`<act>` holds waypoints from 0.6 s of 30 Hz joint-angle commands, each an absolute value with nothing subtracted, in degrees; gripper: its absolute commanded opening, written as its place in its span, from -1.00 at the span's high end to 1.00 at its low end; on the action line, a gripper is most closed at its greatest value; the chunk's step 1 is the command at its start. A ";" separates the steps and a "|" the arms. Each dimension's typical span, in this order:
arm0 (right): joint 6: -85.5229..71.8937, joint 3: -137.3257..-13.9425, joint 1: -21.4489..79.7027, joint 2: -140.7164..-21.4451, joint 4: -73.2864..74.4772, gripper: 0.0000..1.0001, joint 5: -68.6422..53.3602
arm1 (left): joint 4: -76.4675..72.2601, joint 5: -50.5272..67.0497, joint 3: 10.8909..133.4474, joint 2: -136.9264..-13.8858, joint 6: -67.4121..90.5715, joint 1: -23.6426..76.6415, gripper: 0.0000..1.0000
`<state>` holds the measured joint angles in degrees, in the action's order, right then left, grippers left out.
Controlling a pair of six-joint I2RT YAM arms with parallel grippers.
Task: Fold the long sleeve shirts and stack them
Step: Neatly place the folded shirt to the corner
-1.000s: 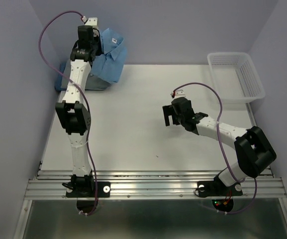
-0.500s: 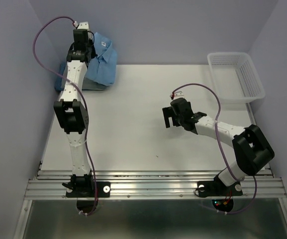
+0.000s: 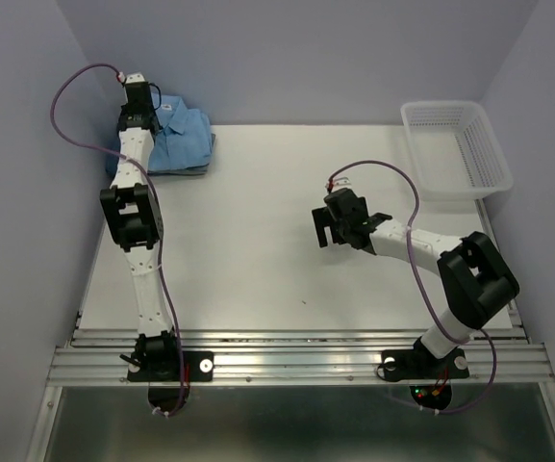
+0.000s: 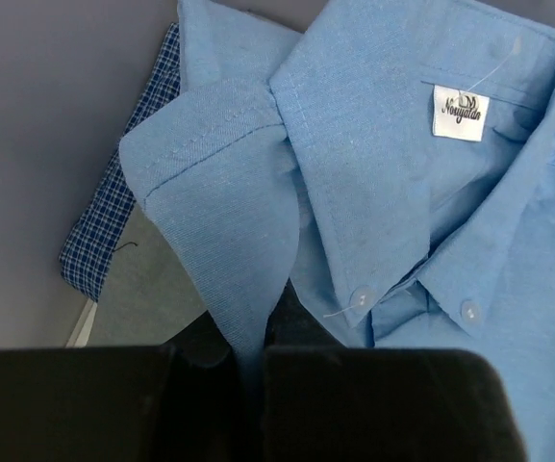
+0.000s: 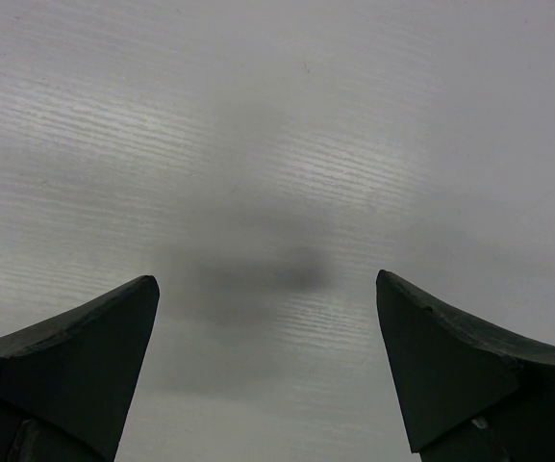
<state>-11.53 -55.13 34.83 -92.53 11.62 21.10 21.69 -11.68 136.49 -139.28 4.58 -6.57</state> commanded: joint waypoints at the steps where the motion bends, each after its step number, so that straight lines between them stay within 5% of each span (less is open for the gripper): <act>1: -11.16 -57.74 34.45 -93.60 12.30 -1.00 22.68 | 15.65 -16.35 141.06 -139.56 2.64 -7.29 0.99; 3: -11.25 -58.09 34.45 -94.13 12.66 -1.00 22.33 | 13.46 -16.87 140.89 -139.75 3.42 -7.91 0.68; 7: -11.51 -59.06 34.45 -95.36 13.27 -1.00 21.71 | 8.80 -15.91 143.16 -141.23 3.34 -8.96 0.67; 11: -11.60 -60.03 34.45 -96.24 15.02 -1.00 21.27 | 6.33 -16.00 145.55 -142.56 2.81 -8.96 -0.26; 12: -11.51 -60.03 34.45 -96.15 15.73 -1.00 21.36 | 5.72 -16.43 145.55 -142.47 2.64 -8.96 -0.68; 14: -11.60 -59.85 34.45 -95.54 16.69 -1.00 21.62 | 5.63 -19.66 145.63 -141.60 2.90 -8.96 -0.97; 18: -12.65 -58.63 34.45 -92.91 17.14 -1.00 21.53 | 10.08 -20.14 145.02 -136.68 4.83 -8.96 -0.97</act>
<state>-11.77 -57.71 34.83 -96.01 16.16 21.02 9.61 -17.89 142.26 -143.79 3.46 -8.38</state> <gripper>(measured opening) 0.998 0.985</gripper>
